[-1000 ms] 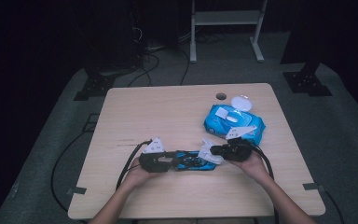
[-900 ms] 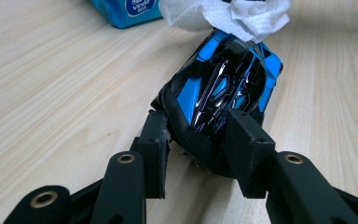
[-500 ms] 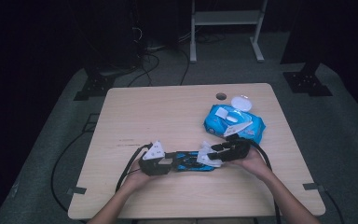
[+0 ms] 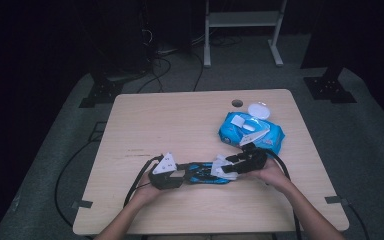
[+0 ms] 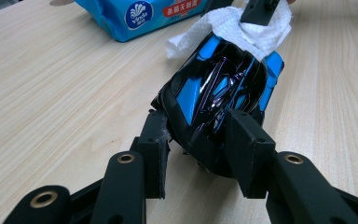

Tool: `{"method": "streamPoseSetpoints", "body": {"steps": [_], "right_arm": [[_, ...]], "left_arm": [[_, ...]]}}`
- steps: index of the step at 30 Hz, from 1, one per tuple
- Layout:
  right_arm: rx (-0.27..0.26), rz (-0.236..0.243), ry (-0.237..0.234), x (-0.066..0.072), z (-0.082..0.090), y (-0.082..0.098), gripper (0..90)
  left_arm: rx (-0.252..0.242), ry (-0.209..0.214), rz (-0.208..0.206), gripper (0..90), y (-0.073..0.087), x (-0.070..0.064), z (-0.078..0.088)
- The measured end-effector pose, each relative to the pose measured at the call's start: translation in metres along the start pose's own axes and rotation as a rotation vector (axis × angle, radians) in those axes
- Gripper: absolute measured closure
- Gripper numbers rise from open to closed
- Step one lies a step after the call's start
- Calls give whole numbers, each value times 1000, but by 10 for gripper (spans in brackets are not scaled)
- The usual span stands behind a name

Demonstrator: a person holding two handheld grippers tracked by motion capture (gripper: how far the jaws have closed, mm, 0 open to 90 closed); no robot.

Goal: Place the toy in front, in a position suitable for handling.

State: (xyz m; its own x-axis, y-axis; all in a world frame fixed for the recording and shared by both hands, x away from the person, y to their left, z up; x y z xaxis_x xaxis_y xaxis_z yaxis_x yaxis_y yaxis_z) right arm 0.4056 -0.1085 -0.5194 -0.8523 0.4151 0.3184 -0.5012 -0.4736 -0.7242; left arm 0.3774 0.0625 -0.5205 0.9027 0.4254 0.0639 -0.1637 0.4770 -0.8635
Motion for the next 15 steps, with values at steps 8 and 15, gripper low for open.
{"method": "streamPoseSetpoints", "body": {"steps": [8, 15], "right_arm": [[9, 29, -10, 4, -1, 1, 507], [14, 35, -12, 4, -2, 2, 505]], "left_arm": [[3, 4, 26, 596, 0, 1, 0], [36, -2, 86, 466, 2, 8, -1]]}}
Point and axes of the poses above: each handheld gripper's, and its own axes: z roughly backward along the jaws, y roughly out of its underside, x roughly to its left, the point moved 10 cm from there along -z, roughly forward along the jaws, and after that the axes turned 1 degree about z, right-handed, at the moved point
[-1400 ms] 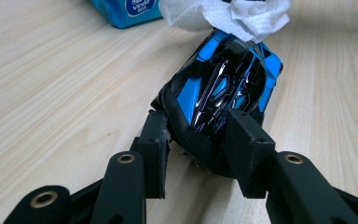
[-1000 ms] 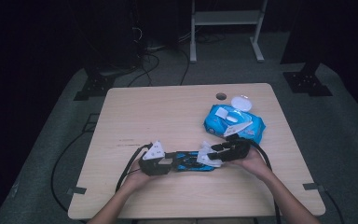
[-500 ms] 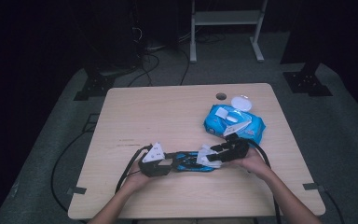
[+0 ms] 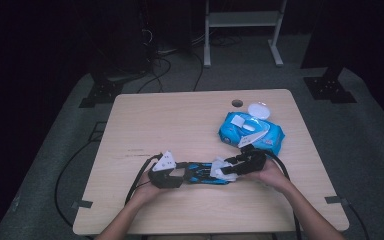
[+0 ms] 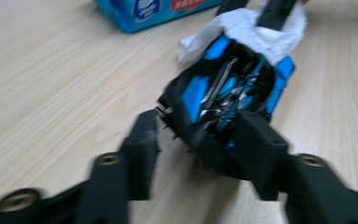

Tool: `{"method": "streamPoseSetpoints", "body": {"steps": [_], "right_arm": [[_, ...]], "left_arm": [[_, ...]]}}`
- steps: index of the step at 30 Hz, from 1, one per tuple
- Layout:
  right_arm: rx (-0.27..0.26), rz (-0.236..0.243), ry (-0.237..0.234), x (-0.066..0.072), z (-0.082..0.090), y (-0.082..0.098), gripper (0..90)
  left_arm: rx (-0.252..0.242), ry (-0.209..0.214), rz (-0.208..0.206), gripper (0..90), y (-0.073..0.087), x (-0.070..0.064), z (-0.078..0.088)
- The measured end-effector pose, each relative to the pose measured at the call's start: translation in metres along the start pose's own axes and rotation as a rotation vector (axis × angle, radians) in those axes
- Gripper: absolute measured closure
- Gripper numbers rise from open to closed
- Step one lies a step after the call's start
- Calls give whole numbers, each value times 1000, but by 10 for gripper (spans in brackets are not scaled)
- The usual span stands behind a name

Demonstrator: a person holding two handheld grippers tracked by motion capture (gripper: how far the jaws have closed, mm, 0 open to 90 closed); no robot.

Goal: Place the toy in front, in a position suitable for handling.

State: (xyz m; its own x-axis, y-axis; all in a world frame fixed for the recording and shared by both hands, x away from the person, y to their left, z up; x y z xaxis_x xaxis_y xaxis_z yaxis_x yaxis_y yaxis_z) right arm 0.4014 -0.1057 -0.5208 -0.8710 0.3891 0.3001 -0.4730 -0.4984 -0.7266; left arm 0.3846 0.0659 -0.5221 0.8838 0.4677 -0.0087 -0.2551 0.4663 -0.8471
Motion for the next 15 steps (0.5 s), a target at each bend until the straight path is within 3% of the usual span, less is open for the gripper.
{"method": "streamPoseSetpoints", "body": {"steps": [4, 6, 7, 9, 10, 11, 13, 14, 15], "right_arm": [[1, 15, 8, 1, 0, 0, 504], [2, 26, 13, 2, 0, 0, 503], [0, 30, 17, 2, 0, 0, 503], [1, 35, 18, 2, 0, 0, 503], [-1, 48, 22, 3, 0, -1, 503], [-1, 48, 22, 3, 0, -1, 503], [-4, 71, 32, 4, 1, -1, 502], [-3, 77, 38, 5, 1, -1, 502], [-3, 77, 38, 5, 1, -1, 502]], "left_arm": [[40, 30, 83, 310, 1, 10, -5], [77, 112, 183, 230, 3, 12, -11], [77, 112, 183, 214, 3, 12, -11], [83, 166, 220, 219, 2, 11, -16], [109, 219, 246, 221, 1, 8, -21], [109, 219, 246, 235, 1, 8, -21], [126, 282, 264, 279, 1, 4, -26], [116, 319, 268, 356, -1, 1, -27], [105, 337, 256, 356, -3, -2, -27]]}}
Point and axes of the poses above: each handheld gripper's, and its own axes: z roughly backward along the jaws, y roughly out of its underside, x roughly to its left, the point moved 10 cm from there along -z, roughly forward along the jaws, and after that the axes turned 1 degree about z, right-handed, at the moved point
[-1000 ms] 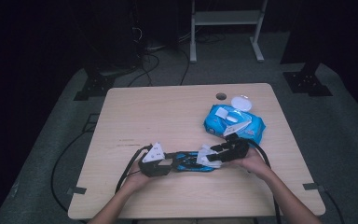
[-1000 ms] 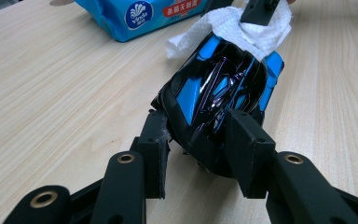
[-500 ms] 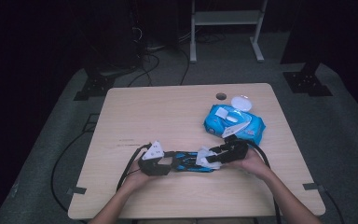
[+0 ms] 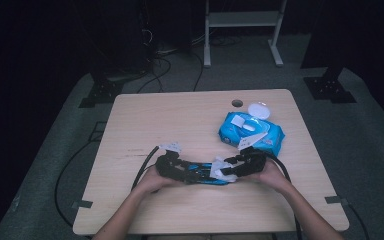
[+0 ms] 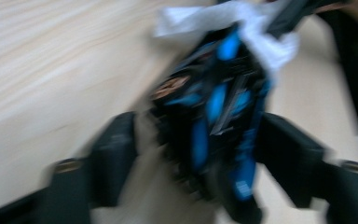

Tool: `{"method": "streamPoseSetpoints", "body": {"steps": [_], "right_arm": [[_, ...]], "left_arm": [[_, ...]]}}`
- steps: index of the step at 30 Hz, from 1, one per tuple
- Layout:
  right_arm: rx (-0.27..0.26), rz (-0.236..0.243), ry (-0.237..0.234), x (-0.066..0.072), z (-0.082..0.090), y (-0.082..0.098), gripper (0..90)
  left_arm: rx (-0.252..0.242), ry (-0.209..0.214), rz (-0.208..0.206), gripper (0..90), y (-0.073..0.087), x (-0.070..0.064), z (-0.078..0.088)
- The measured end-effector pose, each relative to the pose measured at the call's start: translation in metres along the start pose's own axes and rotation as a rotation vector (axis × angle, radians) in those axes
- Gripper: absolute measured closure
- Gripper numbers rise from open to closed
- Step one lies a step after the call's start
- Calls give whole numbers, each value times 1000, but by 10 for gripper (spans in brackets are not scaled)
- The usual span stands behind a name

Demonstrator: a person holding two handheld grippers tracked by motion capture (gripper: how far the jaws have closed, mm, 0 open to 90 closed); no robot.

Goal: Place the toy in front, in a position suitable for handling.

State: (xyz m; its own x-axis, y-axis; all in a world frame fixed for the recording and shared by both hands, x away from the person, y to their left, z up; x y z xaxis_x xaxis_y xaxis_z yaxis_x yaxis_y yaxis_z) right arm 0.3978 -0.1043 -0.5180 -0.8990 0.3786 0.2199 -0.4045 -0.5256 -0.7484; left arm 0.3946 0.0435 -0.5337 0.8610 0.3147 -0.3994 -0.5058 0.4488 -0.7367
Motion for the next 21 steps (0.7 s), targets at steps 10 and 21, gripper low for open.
{"method": "streamPoseSetpoints", "body": {"steps": [10, 21], "right_arm": [[-43, 99, 136, -6, 5, -9, 521], [-58, 163, 196, 1, 9, -15, 543]], "left_arm": [[-39, -141, -190, 471, -4, 1, 7], [-59, -247, -346, 469, 1, -5, 10]]}}
Point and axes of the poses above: each handheld gripper's, and its own axes: z roughly backward along the jaws, y roughly out of its underside, x roughly to its left, the point moved 10 cm from there along -z, roughly forward along the jaws, and after that the axes turned 1 degree about z, right-handed, at the moved point
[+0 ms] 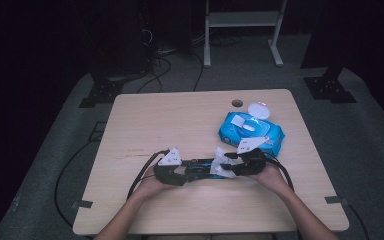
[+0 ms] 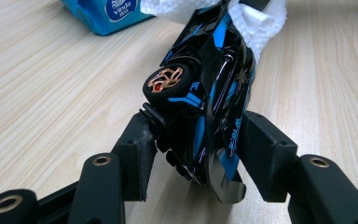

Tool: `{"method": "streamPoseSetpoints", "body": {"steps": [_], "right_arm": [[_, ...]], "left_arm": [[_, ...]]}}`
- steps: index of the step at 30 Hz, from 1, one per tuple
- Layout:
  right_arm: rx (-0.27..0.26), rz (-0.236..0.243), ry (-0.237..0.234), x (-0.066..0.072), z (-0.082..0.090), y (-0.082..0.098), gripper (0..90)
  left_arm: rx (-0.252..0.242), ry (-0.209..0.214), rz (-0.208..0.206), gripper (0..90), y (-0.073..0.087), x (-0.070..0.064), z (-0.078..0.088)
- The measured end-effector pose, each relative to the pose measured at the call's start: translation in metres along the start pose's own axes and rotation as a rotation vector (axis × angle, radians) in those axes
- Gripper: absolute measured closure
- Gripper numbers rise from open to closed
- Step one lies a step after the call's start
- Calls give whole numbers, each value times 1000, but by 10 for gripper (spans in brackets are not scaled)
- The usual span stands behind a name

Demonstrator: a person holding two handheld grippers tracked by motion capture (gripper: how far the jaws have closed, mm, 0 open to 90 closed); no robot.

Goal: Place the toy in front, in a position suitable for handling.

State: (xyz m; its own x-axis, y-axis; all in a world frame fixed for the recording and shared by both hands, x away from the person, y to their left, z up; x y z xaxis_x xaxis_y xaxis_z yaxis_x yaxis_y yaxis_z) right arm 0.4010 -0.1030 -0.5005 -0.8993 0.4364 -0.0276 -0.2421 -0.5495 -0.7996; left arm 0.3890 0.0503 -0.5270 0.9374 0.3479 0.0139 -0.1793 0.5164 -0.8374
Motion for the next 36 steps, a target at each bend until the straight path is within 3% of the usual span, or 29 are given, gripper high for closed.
{"method": "streamPoseSetpoints", "body": {"steps": [4, 11, 21, 23, 25, 26, 30, 36], "right_arm": [[-10, -3, -11, 3, 4, -2, 547], [-23, 4, -19, 9, 9, -3, 567], [-57, -8, -15, 12, 19, -5, 641], [-84, -32, -4, 10, 22, -8, 796], [-83, -44, -19, 12, 22, -9, 842], [-54, -24, 4, 12, 18, -8, 881], [-50, -35, -20, 19, 9, -14, 895], [-42, 12, -31, 31, -4, -27, 871]], "left_arm": [[-2, 8, -5, 463, 1, -2, 1], [-15, 51, 23, 440, -1, -8, 4], [-23, 74, -1, 542, -2, -14, 5], [-23, 77, 1, 546, -2, -15, 5], [-23, 77, -2, 550, -2, -15, 5], [-26, 82, -11, 556, -2, -16, 5], [-28, 79, -16, 567, -3, -17, 4], [-35, 83, -20, 570, -4, -18, 4]]}}
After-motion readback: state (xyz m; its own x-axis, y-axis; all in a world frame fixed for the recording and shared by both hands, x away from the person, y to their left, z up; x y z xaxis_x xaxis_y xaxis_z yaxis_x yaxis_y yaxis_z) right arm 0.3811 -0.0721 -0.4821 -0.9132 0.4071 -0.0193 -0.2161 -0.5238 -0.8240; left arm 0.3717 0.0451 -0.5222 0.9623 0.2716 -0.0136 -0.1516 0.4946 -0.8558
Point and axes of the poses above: each handheld gripper's, and its own axes: z roughly backward along the jaws, y roughly out of its underside, x roughly to its left, the point moved 10 cm from there along -z, roughly forward along the jaws, and after that the axes turned 1 degree about z, right-handed, at the moved point
